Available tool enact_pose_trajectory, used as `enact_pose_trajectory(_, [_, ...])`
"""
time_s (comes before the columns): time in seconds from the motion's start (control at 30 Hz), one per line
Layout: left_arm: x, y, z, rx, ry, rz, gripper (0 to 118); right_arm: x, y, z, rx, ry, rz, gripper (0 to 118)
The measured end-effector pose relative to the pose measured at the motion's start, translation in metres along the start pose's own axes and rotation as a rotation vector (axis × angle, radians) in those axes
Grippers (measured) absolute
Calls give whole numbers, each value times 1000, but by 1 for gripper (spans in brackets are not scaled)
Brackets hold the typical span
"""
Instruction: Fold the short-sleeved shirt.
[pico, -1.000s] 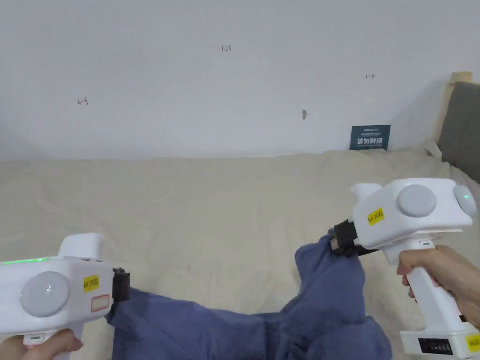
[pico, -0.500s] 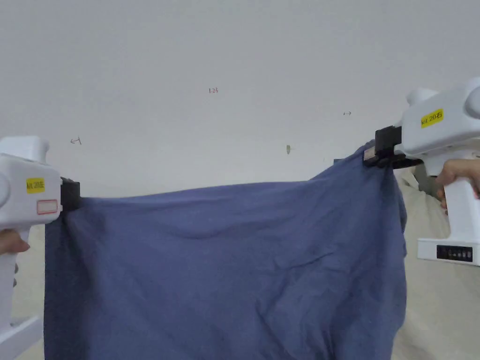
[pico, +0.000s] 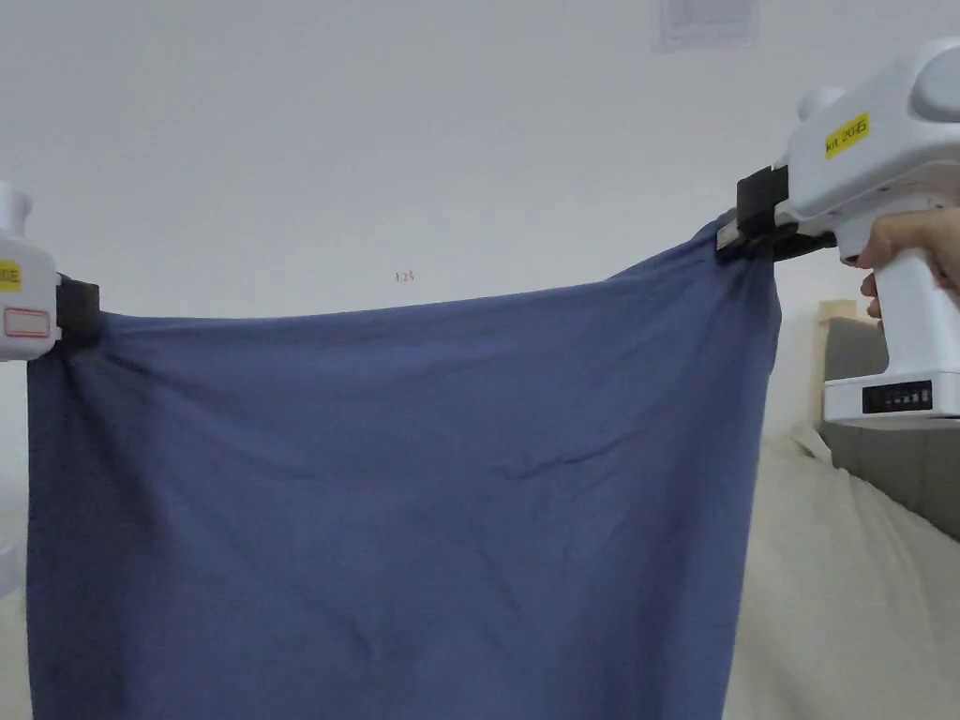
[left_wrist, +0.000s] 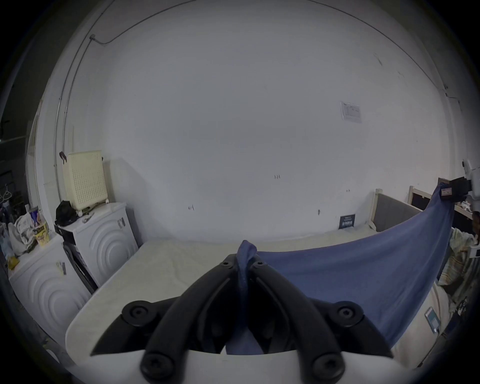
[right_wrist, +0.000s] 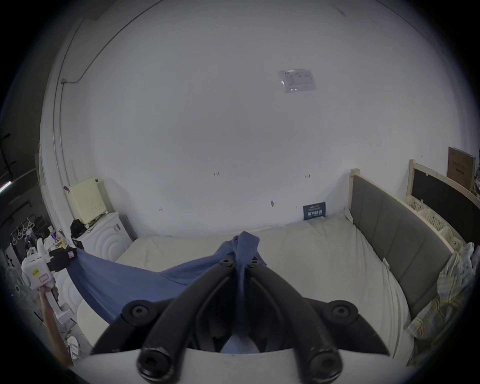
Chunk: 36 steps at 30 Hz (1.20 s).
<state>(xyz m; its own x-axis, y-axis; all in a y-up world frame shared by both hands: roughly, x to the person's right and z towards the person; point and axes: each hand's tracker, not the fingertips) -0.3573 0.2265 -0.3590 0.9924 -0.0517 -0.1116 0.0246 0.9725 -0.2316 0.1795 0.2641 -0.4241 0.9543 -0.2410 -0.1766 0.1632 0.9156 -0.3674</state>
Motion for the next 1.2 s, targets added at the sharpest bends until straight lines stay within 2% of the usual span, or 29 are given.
enact_pose_trajectory(0.2, [-8,55,-52,45,32,-9,6,-9,59,-45,29,-1,-17,1])
enact_pose_trajectory(0.33, [-10,85,-74,135,77,-3,6,-22,87,-63,55,-12,16,1])
enact_pose_trajectory(0.43, [-18,104,-87,124,81,-10,6,-25,110,-68,79,32,-1,1])
enact_pose_trajectory(0.47, [-21,109,-89,139,88,25,6,-26,116,-70,92,42,-18,1])
enact_pose_trajectory(0.7, [-28,137,-119,171,82,-12,6,-35,138,-79,116,36,-25,1])
enact_pose_trajectory(0.77, [-25,136,-124,198,100,-19,6,-37,136,-81,137,41,2,1])
enact_pose_trajectory(0.93, [-31,110,-158,162,108,1,6,-31,108,-104,101,49,11,1])
enact_pose_trajectory(1.13, [-9,6,-193,-17,88,-5,6,-8,23,-164,-56,12,-21,1])
enact_pose_trajectory(1.2, [-2,-39,-214,-91,102,-8,6,17,-7,-204,-139,-3,-28,1])
